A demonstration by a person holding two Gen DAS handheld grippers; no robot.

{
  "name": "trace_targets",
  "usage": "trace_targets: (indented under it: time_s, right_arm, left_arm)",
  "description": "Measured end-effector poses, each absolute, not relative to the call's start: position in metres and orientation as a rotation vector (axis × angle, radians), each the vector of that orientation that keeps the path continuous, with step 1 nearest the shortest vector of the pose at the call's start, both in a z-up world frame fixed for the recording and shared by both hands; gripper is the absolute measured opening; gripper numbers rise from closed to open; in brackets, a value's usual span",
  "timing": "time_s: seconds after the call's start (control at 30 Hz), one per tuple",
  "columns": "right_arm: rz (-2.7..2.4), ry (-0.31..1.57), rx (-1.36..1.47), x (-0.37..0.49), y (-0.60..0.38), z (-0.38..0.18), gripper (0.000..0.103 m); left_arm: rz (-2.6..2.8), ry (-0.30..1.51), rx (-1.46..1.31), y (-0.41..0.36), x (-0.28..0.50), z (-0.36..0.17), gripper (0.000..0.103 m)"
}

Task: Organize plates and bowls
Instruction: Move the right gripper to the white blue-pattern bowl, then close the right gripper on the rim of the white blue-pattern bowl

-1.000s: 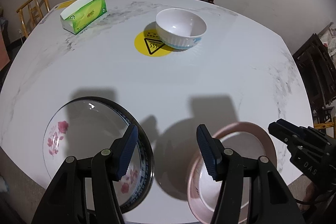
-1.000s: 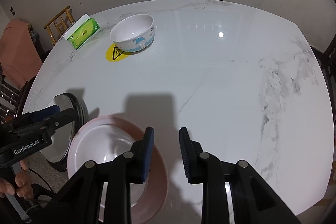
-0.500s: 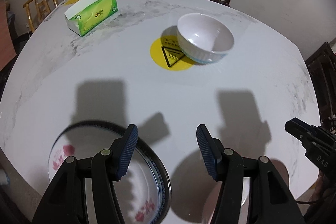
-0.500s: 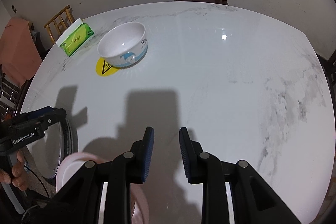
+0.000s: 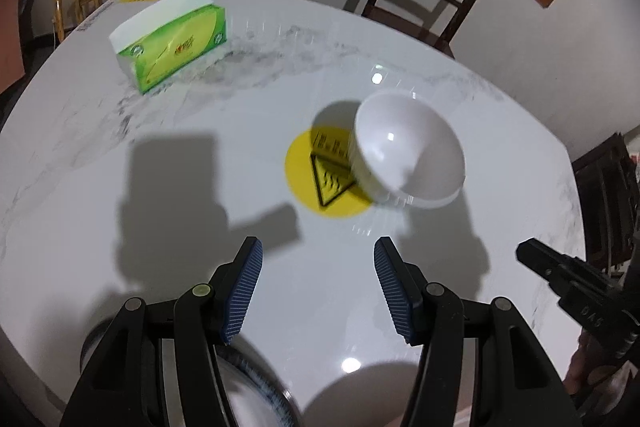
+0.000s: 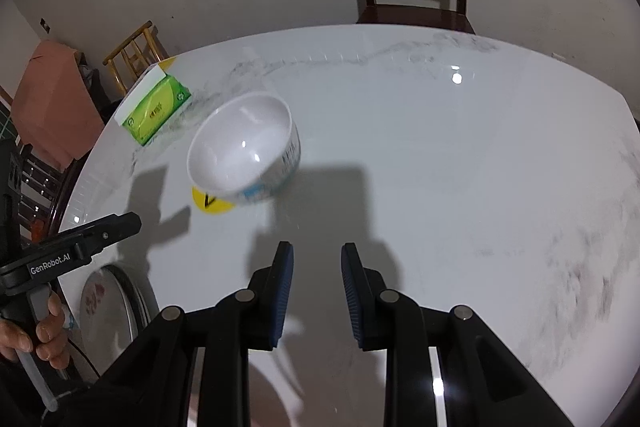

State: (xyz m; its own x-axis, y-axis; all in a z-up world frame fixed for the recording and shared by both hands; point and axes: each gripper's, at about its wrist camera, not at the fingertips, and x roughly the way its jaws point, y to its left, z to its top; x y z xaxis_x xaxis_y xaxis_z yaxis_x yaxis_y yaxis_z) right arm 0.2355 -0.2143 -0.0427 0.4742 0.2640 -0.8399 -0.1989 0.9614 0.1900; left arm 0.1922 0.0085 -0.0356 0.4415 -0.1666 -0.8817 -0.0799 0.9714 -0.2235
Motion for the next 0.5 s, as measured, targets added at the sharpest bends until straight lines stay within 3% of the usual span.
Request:
trace_targets:
  time_s: [0.5]
  right_arm:
    - [0.307,1.074,0.089,0.311,-0.179,-0.049,0.025]
  left_arm:
    - [-0.085,1.148,-0.293,-0.004,0.264,-0.052,0.052]
